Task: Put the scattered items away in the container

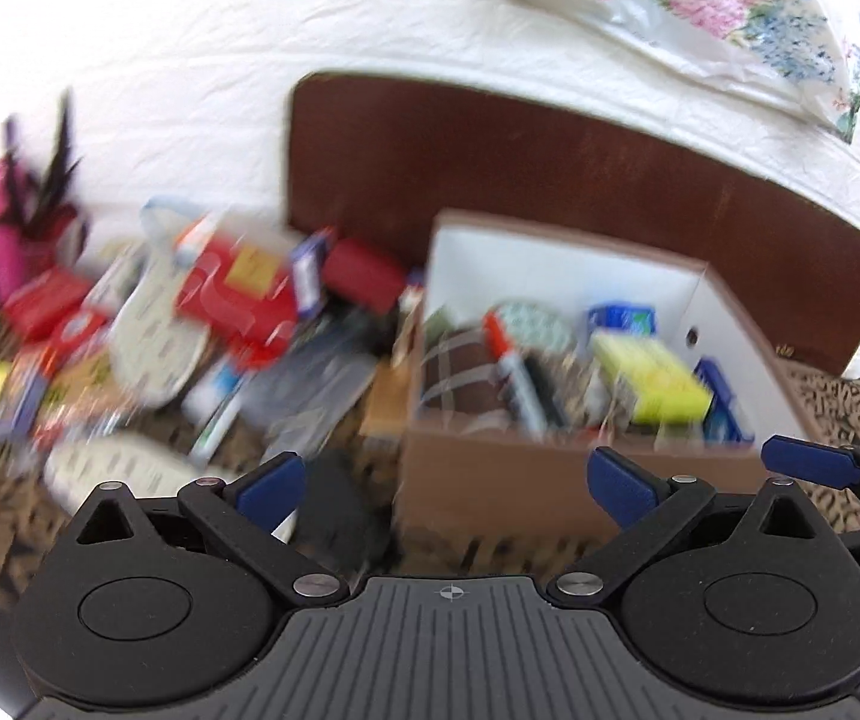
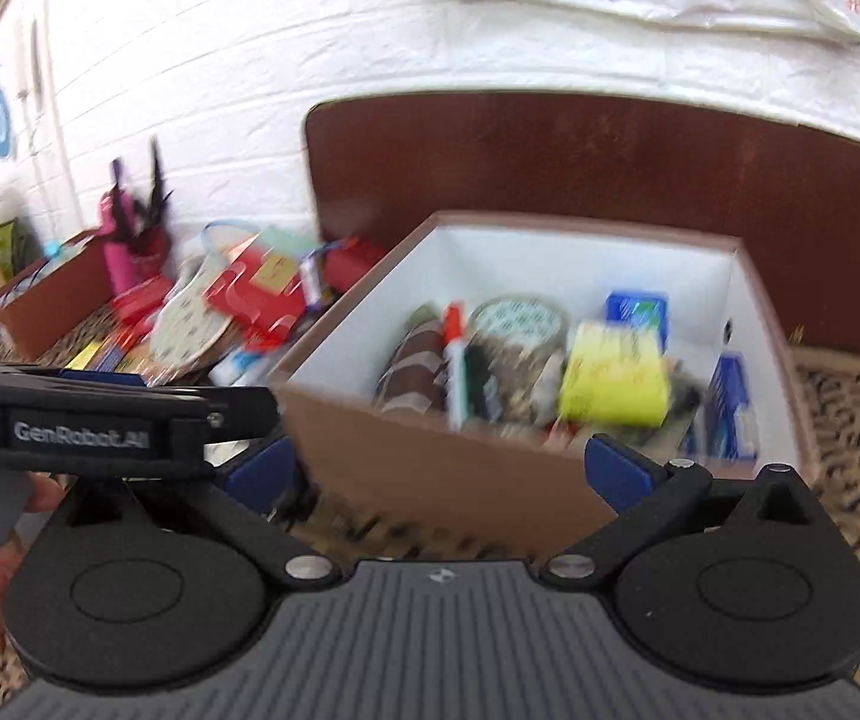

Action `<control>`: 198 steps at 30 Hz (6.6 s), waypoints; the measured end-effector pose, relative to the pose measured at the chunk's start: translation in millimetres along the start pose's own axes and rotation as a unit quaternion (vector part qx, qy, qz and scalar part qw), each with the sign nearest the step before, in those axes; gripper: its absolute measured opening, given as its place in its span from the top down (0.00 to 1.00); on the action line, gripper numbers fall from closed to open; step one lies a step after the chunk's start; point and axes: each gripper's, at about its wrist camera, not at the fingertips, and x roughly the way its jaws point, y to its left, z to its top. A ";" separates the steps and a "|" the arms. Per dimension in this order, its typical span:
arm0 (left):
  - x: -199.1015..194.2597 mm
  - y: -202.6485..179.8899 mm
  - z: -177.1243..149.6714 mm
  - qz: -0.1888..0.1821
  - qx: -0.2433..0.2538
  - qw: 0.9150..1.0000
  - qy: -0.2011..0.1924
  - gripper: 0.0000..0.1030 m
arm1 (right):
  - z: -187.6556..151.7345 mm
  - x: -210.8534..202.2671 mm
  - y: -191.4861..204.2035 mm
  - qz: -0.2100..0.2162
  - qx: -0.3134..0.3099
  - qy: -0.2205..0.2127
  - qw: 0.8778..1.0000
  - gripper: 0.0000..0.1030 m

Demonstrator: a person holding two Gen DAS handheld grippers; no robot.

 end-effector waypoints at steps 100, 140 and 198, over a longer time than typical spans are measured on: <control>59.6 230.2 -28.0 0.127 -0.084 0.982 0.111 0.10 | -57.1 117.8 153.8 0.124 -0.054 0.142 0.981 0.08; 108.4 258.3 3.1 0.092 -0.010 0.992 0.087 0.41 | -33.6 192.3 163.3 0.115 -0.147 0.115 0.976 0.18; 56.7 113.5 -54.7 -0.032 0.109 0.974 0.195 0.62 | -114.9 34.2 84.6 0.063 -0.145 0.154 0.975 0.28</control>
